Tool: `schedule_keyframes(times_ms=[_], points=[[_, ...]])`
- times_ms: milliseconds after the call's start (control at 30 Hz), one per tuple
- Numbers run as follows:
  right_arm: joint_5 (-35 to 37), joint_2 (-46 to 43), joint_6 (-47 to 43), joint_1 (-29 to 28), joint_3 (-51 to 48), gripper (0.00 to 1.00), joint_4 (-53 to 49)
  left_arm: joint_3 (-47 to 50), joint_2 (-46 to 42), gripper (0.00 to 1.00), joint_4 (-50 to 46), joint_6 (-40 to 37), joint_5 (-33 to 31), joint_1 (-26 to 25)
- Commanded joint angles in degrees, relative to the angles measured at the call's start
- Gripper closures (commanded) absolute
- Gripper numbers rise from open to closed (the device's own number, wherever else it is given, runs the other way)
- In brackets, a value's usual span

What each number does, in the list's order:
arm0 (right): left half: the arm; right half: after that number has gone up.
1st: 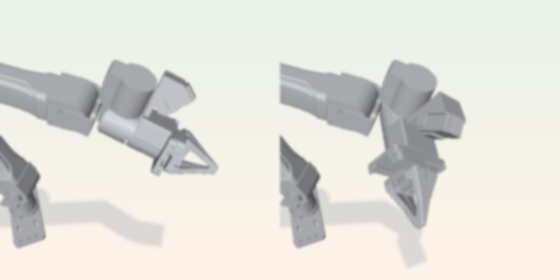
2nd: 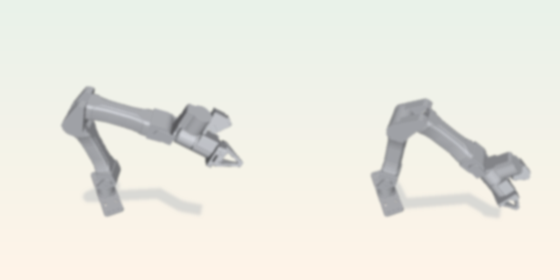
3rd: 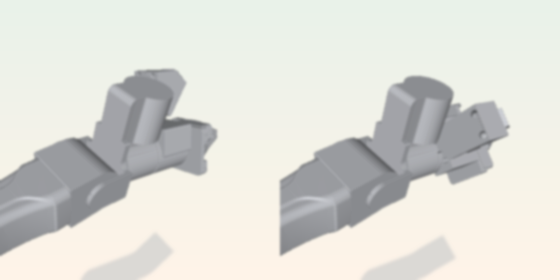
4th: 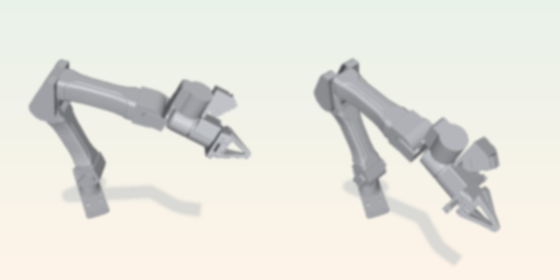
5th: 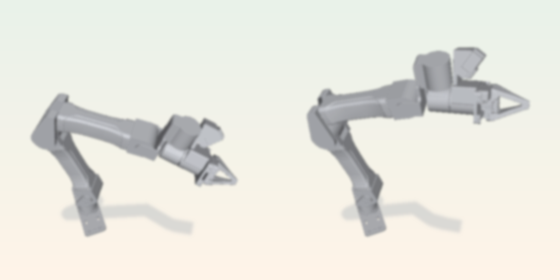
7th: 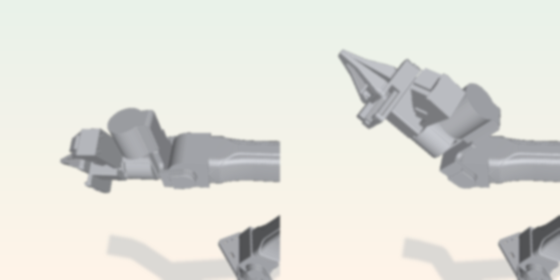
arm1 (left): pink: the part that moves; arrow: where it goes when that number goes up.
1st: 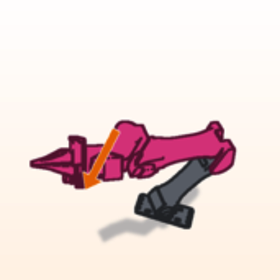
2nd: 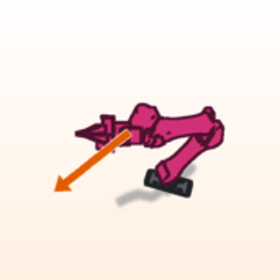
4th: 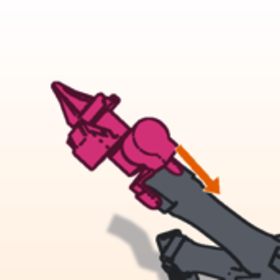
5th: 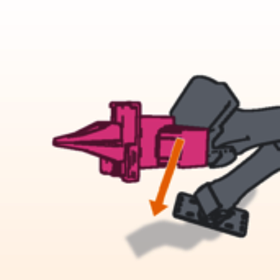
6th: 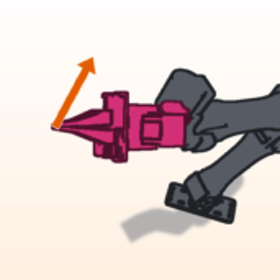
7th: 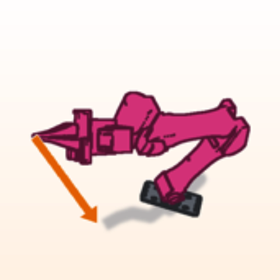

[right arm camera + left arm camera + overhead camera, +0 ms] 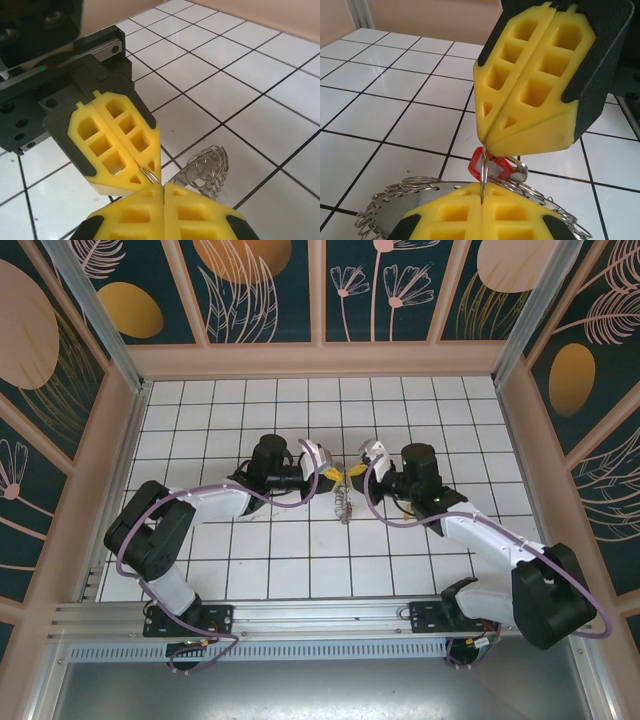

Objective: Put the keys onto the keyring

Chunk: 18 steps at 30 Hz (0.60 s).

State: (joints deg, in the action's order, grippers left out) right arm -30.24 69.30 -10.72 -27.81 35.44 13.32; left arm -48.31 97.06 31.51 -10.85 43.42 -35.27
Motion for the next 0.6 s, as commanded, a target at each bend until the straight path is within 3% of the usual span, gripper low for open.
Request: schedule_keyframes(times_ms=[0, 167, 567], points=[[-3.7, 1.6, 6.3, 1.9, 1.7, 1.0, 0.8, 0.9, -1.2, 1.0, 2.0, -0.6, -0.7, 0.5], [-8.5, 3.1, 12.9, 4.2, 2.3, 1.0, 1.3, 1.6, -1.0, 1.0, 3.7, 0.1, -0.7, 0.5], [-12.8, 5.8, 14.4, 4.5, 10.3, 1.0, -4.8, 0.2, -0.9, 1.0, -2.5, -4.8, -0.9, -0.1]])
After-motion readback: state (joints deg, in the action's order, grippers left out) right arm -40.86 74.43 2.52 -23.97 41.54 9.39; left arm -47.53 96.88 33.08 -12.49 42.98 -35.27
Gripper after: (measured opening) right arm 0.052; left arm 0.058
